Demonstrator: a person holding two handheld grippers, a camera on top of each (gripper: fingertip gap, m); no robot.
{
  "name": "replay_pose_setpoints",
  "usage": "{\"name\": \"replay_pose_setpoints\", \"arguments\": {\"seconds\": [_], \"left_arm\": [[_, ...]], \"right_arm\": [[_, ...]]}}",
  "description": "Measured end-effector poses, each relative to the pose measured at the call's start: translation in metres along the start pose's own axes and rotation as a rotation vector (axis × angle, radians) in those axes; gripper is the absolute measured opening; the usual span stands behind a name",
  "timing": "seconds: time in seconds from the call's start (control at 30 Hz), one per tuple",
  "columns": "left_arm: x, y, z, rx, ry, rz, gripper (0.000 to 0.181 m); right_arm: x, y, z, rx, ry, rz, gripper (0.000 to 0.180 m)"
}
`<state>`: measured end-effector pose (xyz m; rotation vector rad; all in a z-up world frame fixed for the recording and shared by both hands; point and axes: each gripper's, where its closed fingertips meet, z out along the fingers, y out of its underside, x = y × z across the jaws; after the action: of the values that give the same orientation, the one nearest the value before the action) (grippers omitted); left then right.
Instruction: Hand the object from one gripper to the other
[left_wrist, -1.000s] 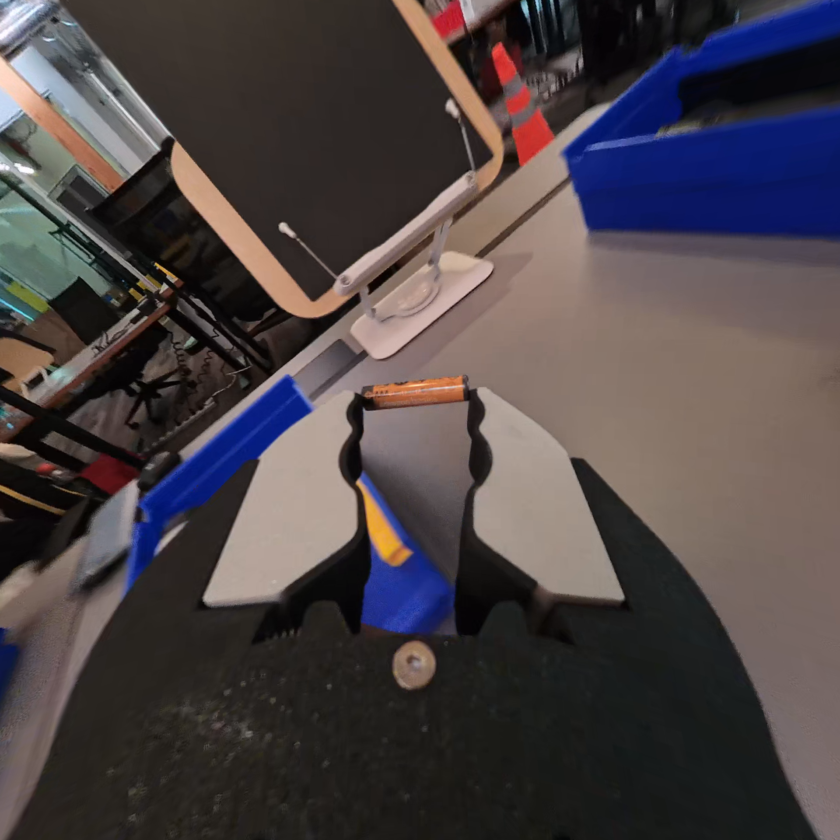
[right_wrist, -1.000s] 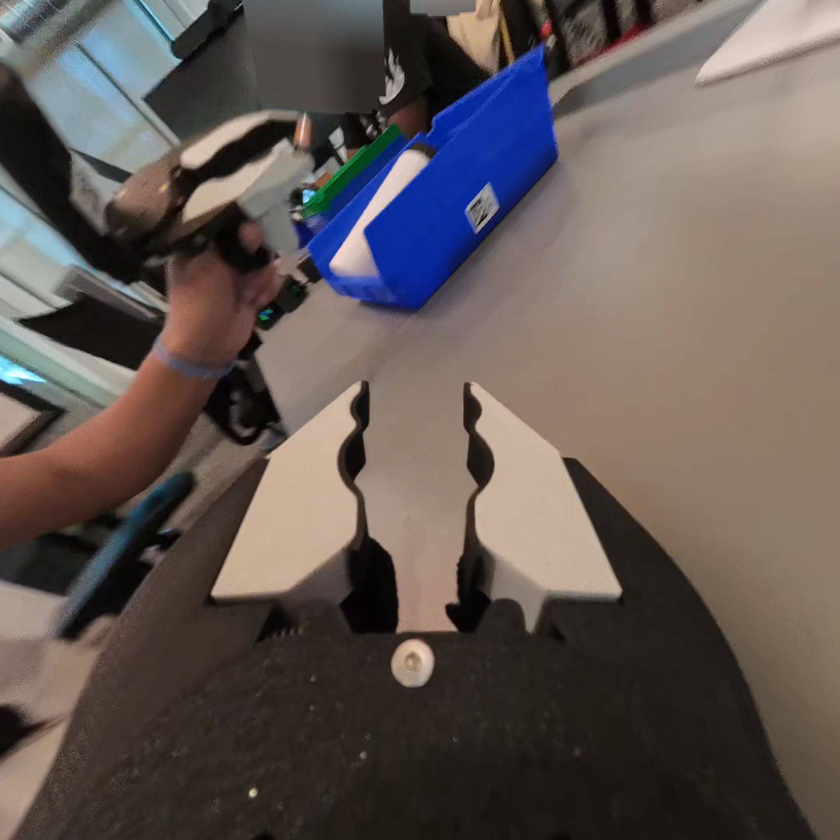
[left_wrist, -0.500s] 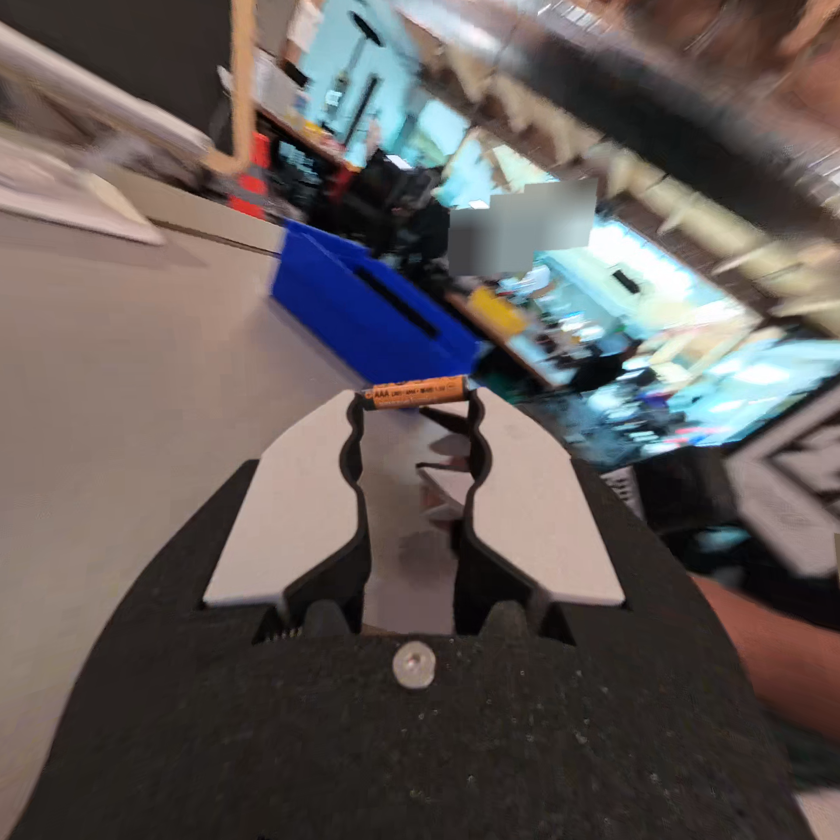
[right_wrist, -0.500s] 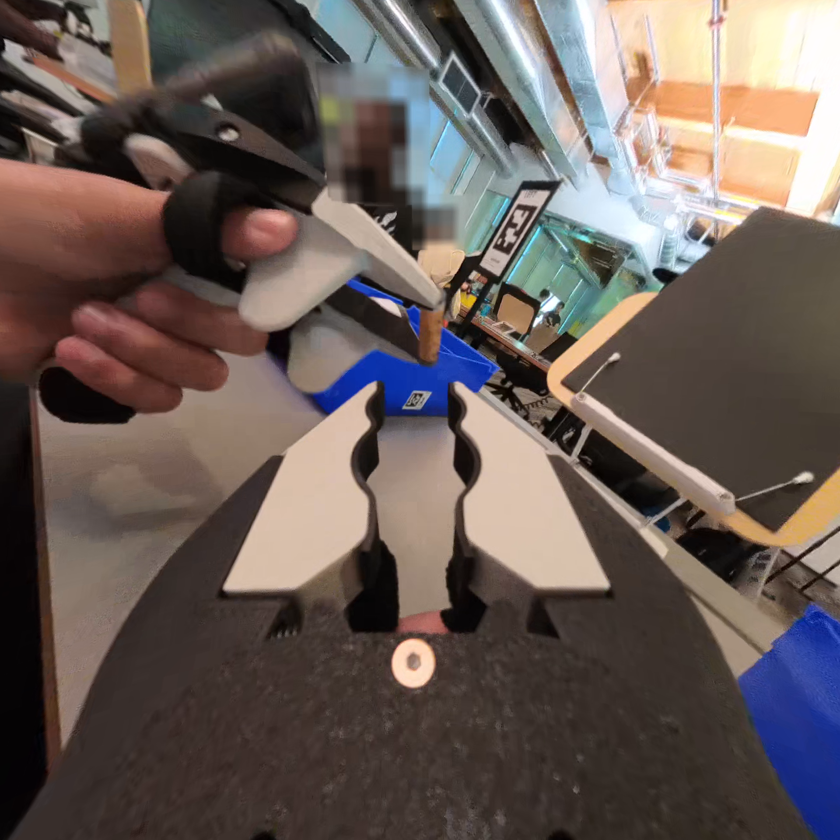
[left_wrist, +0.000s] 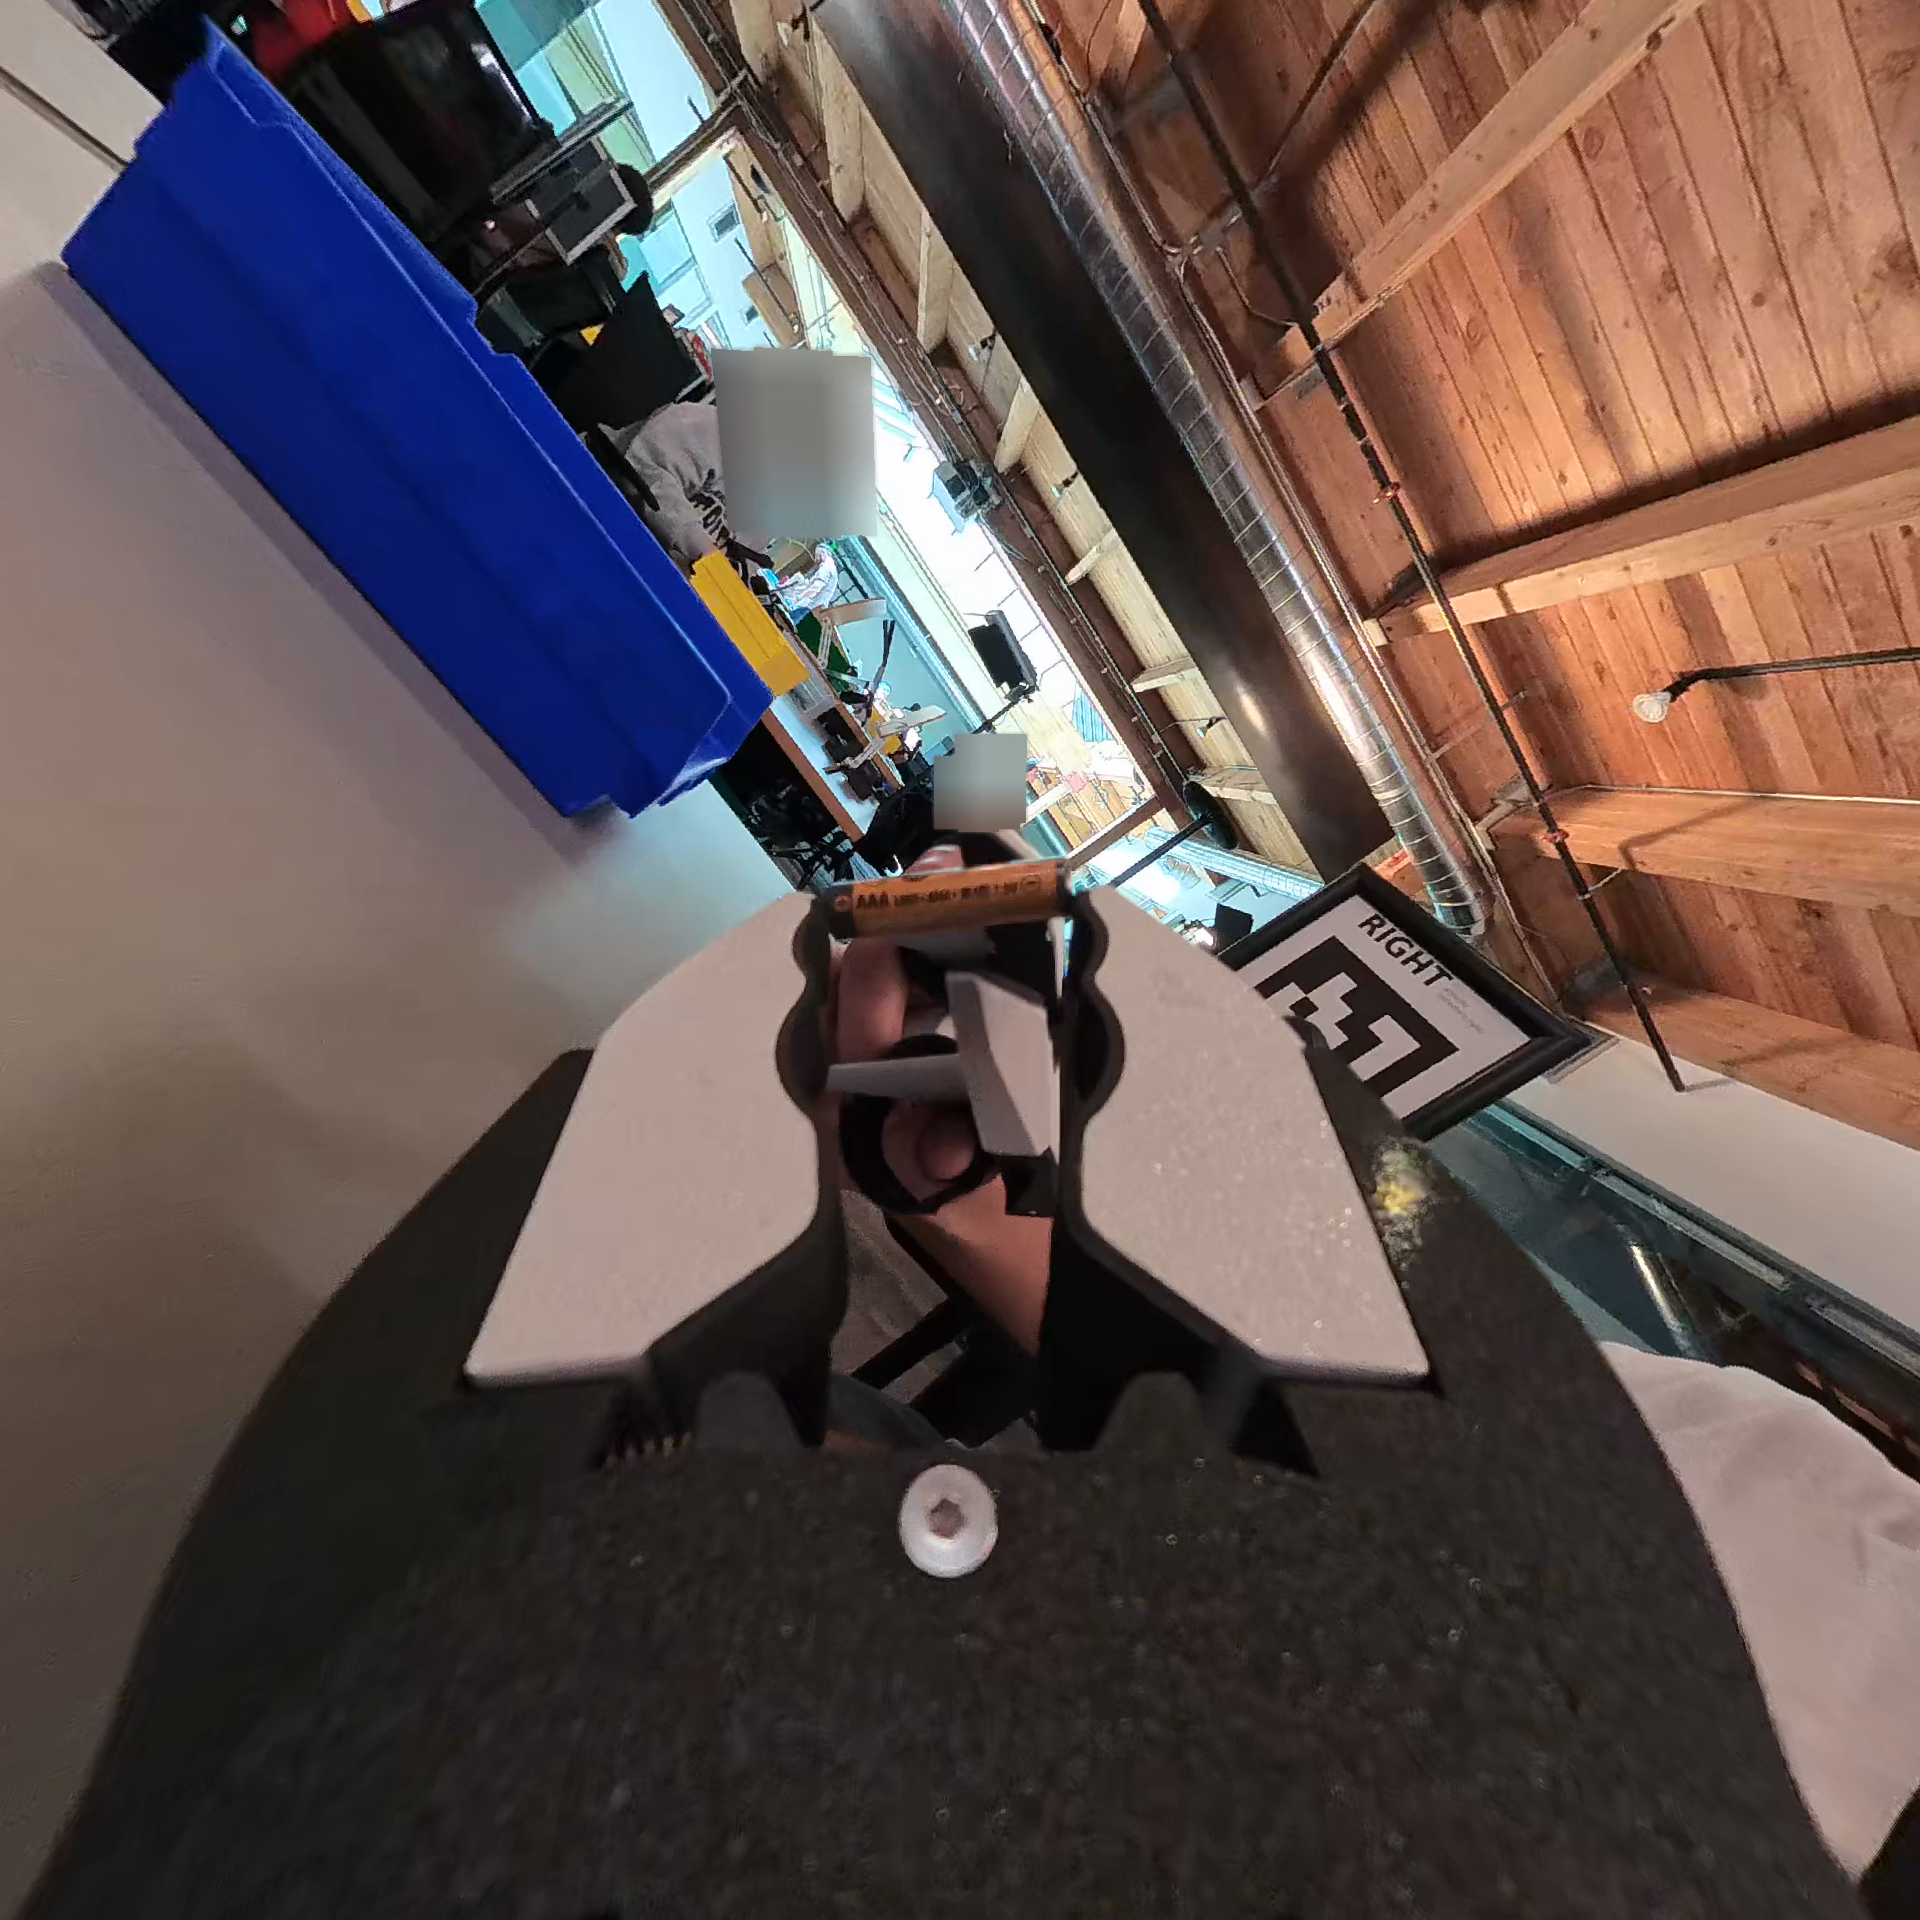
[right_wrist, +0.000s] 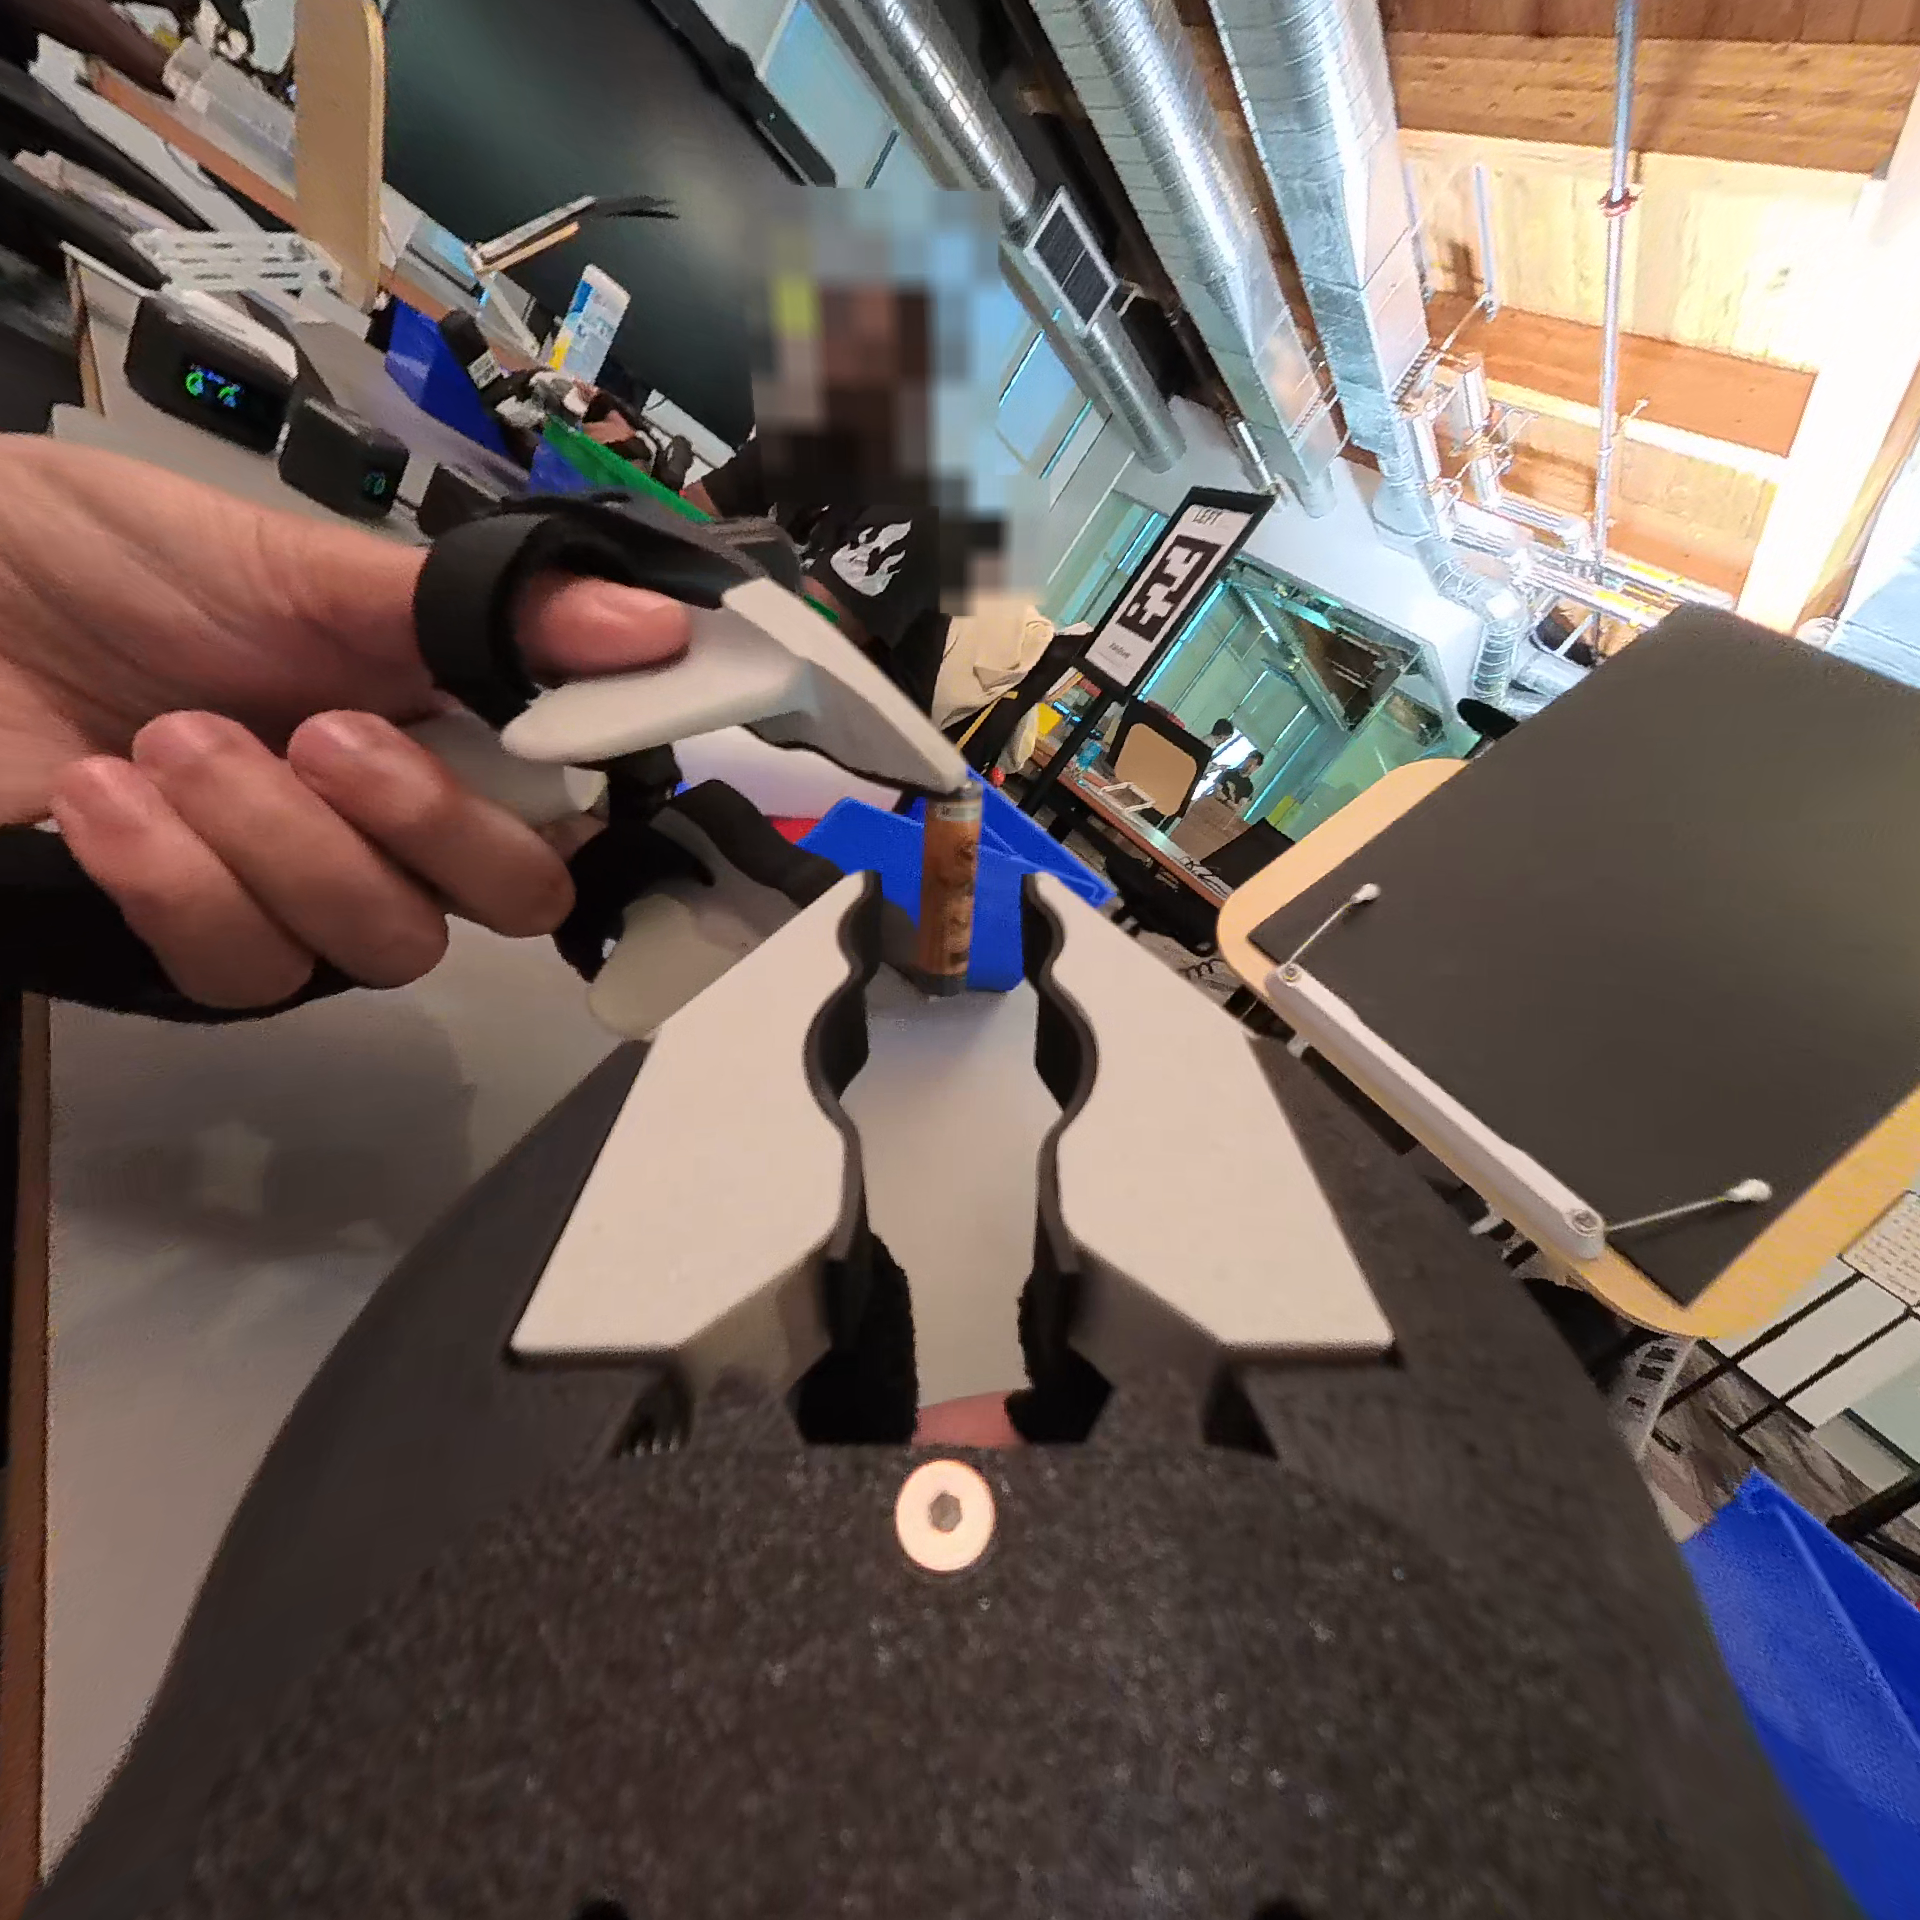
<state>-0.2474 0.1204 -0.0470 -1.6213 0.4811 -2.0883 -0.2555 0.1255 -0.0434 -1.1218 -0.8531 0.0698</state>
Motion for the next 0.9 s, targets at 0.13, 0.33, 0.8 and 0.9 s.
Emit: {"name": "replay_pose_setpoints", "arguments": {"seconds": [0.13,0.33,0.8,0.9], "left_arm": [[-0.004,0.008,0.004,-0.040,-0.016,0.004,0.043],[-0.010,0.009,0.004,-0.038,-0.046,0.027,0.043],[-0.021,0.026,0.001,-0.208,-0.248,0.646,0.039],[-0.020,0.034,0.005,-0.237,-0.217,0.632,0.040]], "right_arm": [[-0.001,0.001,0.002,-0.002,0.005,-0.013,0.022],[0.003,0.004,-0.002,-0.020,0.000,0.005,0.010],[0.012,0.009,-0.017,0.011,-0.492,1.168,0.009],[-0.003,0.006,-0.012,-0.010,-0.533,1.132,0.009]]}}
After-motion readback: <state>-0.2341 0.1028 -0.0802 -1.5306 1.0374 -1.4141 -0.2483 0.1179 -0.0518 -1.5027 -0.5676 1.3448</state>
